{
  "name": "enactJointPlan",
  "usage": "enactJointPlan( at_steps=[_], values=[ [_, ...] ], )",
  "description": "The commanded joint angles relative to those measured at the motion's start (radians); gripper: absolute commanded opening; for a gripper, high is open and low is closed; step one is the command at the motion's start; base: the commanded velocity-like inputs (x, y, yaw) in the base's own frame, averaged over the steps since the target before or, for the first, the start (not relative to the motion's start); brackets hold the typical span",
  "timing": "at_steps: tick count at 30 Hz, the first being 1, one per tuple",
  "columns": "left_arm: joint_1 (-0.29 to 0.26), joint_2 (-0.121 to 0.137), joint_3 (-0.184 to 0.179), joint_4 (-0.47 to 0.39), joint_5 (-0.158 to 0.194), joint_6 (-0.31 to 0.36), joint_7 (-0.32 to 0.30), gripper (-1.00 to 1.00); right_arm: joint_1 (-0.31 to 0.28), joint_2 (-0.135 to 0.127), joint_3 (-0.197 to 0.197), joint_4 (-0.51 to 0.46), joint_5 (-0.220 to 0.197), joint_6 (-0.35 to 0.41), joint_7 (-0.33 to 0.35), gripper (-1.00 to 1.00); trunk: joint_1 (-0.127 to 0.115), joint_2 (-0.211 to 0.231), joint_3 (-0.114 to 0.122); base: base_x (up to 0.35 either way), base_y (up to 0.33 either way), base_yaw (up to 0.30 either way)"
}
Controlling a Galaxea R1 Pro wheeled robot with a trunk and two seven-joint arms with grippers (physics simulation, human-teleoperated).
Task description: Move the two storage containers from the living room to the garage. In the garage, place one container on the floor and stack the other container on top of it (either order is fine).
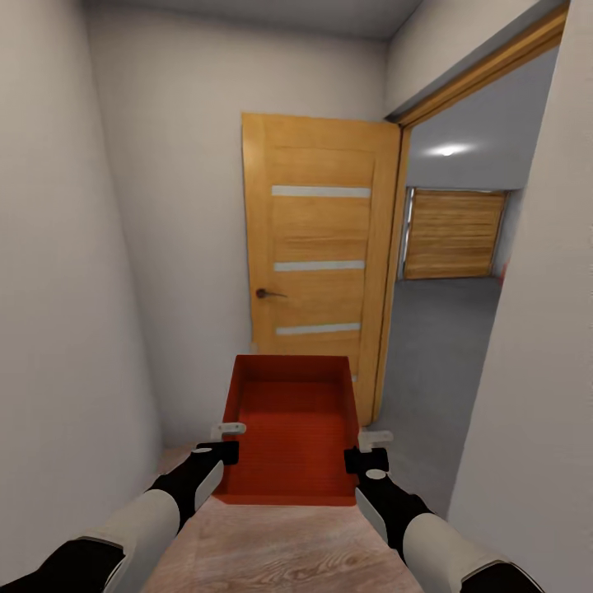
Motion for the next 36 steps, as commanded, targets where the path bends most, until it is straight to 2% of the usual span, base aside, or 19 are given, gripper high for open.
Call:
enactJointPlan(
  at_steps=[1, 15, 27, 36],
  values=[
    [-0.001, 0.046, 0.044, -0.006, -0.016, -0.045, 0.019, -1.0, -0.001, -0.001, -0.015, 0.03, -0.016, -0.006, -0.008, -1.0, 0.001, -0.001, -0.001, 0.321, 0.0, -0.284],
    [-0.001, 0.047, 0.044, -0.008, -0.016, -0.045, 0.019, -1.0, -0.001, -0.001, -0.015, 0.03, -0.016, -0.006, -0.008, -1.0, 0.001, -0.001, -0.001, 0.31, 0.0, -0.284],
    [-0.001, 0.046, 0.044, -0.01, -0.016, -0.045, 0.019, -1.0, -0.001, -0.003, -0.015, 0.03, -0.016, -0.006, -0.006, -1.0, 0.001, -0.001, -0.001, 0.023, 0.0, -0.284],
    [-0.001, 0.046, 0.044, -0.01, -0.016, -0.045, 0.019, -1.0, -0.001, -0.003, -0.015, 0.03, -0.016, -0.006, -0.006, -1.0, 0.001, -0.001, -0.001, 0.0, 0.0, -0.038]
  ],
)
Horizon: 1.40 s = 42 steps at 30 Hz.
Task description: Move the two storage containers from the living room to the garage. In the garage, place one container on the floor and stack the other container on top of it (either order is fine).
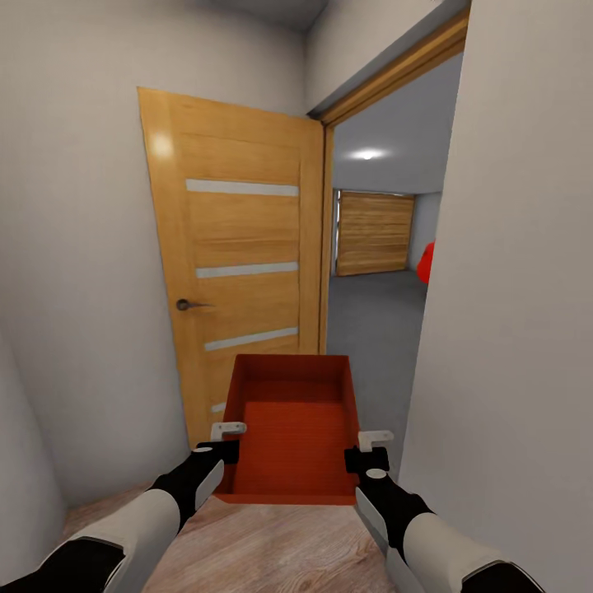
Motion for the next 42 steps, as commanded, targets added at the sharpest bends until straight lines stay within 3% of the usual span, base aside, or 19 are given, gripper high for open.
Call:
enactJointPlan(
  at_steps=[1, 12, 24, 42],
  values=[
    [-0.001, 0.047, 0.047, -0.005, -0.018, -0.047, 0.015, -1.0, -0.001, -0.001, -0.015, 0.034, -0.016, -0.007, -0.008, -1.0, 0.0, -0.001, -0.001, 0.0, 0.0, -0.002],
    [-0.001, 0.046, 0.047, -0.001, -0.018, -0.07, 0.015, -1.0, -0.001, 0.0, -0.015, 0.034, -0.016, -0.006, -0.008, -1.0, 0.0, -0.001, -0.001, 0.017, 0.004, 0.0],
    [-0.001, 0.046, 0.047, -0.001, -0.017, -0.068, 0.015, -1.0, -0.001, 0.002, -0.014, 0.033, -0.017, 0.002, -0.008, -1.0, 0.0, -0.001, -0.001, 0.226, 0.182, -0.013],
    [-0.001, 0.046, 0.045, -0.001, -0.018, -0.069, 0.015, -1.0, -0.001, 0.002, -0.015, 0.033, -0.017, -0.001, -0.008, -1.0, 0.0, -0.001, -0.001, 0.25, 0.223, -0.26]
  ],
)
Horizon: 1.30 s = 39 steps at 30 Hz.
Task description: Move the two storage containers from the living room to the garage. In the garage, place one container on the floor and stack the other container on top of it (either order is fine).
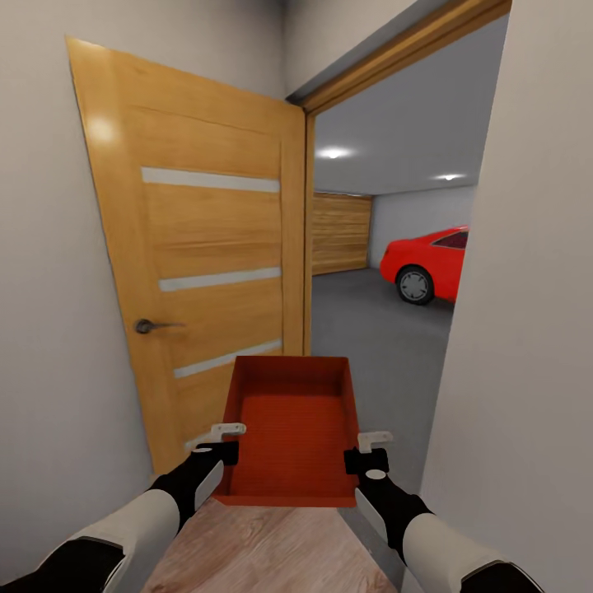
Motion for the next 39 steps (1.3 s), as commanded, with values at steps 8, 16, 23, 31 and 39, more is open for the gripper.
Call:
enactJointPlan(
  at_steps=[8, 16, 23, 31, 39],
  values=[
    [-0.001, 0.045, 0.044, -0.007, -0.017, -0.076, 0.017, -1.0, -0.001, -0.001, -0.014, 0.027, -0.016, -0.006, -0.008, -1.0, 0.001, -0.001, -0.001, 0.186, 0.147, -0.283],
    [-0.001, 0.045, 0.044, -0.009, -0.017, -0.076, 0.017, -1.0, -0.001, -0.001, -0.014, 0.028, -0.016, -0.006, -0.008, -1.0, 0.001, -0.001, -0.001, 0.016, 0.01, -0.283],
    [-0.001, 0.045, 0.044, -0.009, -0.017, -0.076, 0.018, -1.0, -0.001, -0.001, -0.014, 0.027, -0.016, -0.006, -0.008, -1.0, 0.001, -0.001, -0.001, 0.002, 0.0, -0.283],
    [-0.001, 0.045, 0.045, -0.006, -0.017, -0.076, 0.017, -1.0, -0.001, -0.001, -0.014, 0.027, -0.016, -0.006, -0.008, -1.0, 0.001, -0.001, -0.001, 0.234, 0.041, -0.259],
    [-0.001, 0.045, 0.047, -0.005, -0.016, -0.07, 0.017, -1.0, -0.001, -0.001, -0.014, 0.027, -0.016, -0.006, -0.008, -1.0, 0.001, -0.001, -0.001, 0.31, 0.148, -0.031]
  ],
)
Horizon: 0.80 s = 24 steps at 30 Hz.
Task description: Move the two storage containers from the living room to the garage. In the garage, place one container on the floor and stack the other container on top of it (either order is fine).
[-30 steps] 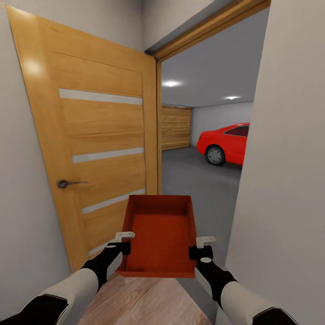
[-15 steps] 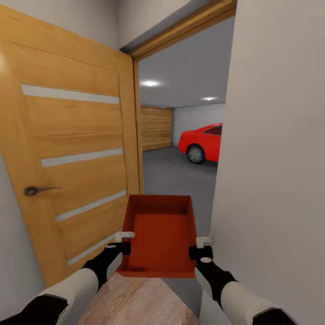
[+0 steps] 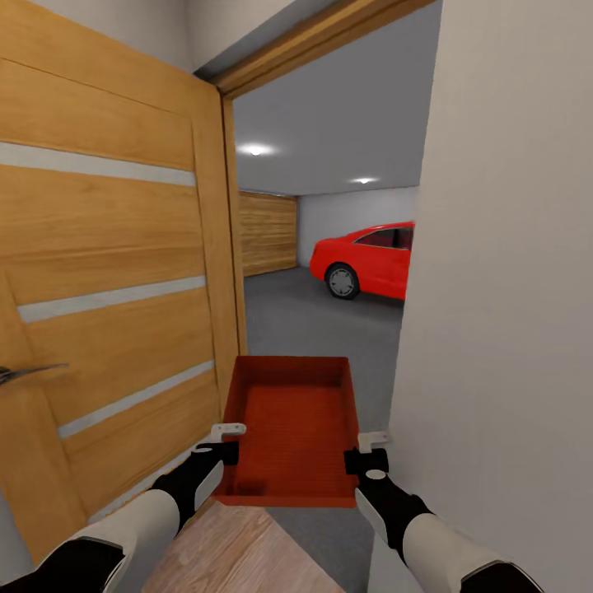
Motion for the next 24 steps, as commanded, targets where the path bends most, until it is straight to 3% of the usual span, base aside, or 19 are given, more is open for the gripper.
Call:
enactJointPlan(
  at_steps=[1, 11, 24],
  values=[
    [-0.001, 0.045, 0.048, -0.005, -0.017, -0.069, 0.017, -1.0, -0.001, -0.001, -0.014, 0.025, -0.016, -0.006, -0.008, -1.0, 0.001, -0.001, -0.001, 0.294, 0.223, -0.001],
    [-0.001, 0.043, 0.048, -0.005, -0.017, -0.067, 0.016, -1.0, -0.001, -0.001, -0.014, 0.026, -0.016, -0.005, -0.009, -1.0, 0.001, -0.001, -0.001, 0.29, 0.233, -0.015],
    [-0.001, 0.043, 0.047, -0.006, -0.017, -0.067, 0.016, -1.0, -0.001, -0.001, -0.014, 0.026, -0.016, -0.004, -0.009, -1.0, 0.001, -0.001, -0.001, 0.287, 0.235, -0.256]
  ],
)
